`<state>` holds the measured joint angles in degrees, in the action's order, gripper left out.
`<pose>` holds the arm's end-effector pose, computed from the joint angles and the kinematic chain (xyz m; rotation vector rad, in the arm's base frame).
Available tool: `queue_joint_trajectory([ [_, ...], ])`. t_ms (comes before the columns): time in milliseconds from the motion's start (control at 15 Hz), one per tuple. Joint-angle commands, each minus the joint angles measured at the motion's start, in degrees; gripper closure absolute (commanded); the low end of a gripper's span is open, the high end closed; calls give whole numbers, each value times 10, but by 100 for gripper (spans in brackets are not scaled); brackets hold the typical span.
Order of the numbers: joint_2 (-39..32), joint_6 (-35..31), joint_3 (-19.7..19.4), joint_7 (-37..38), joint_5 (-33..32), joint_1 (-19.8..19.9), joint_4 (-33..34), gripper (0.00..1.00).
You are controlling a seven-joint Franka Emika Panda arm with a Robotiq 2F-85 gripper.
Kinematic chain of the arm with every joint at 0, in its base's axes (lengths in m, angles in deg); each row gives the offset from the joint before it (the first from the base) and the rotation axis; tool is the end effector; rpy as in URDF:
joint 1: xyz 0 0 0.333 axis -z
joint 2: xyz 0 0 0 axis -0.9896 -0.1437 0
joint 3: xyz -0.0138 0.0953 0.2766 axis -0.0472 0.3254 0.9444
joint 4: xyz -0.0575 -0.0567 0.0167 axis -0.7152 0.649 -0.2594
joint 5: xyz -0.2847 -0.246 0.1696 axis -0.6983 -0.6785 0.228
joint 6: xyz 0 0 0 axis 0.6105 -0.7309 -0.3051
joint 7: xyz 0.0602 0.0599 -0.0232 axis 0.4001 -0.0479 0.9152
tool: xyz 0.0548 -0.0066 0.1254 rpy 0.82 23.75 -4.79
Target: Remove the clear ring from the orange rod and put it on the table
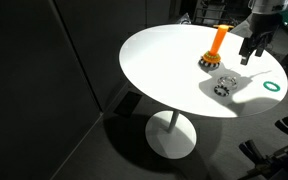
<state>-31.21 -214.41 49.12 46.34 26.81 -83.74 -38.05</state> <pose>0.5295 -0.0164 0.2025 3.0264 0.1256 -0.3179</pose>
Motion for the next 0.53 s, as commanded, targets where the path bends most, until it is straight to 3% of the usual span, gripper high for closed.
queue_joint_trajectory([
  [0,51,-6,11,-14,24,14,-26,0],
  [467,114,-19,13,-41,72,16,-52,0],
])
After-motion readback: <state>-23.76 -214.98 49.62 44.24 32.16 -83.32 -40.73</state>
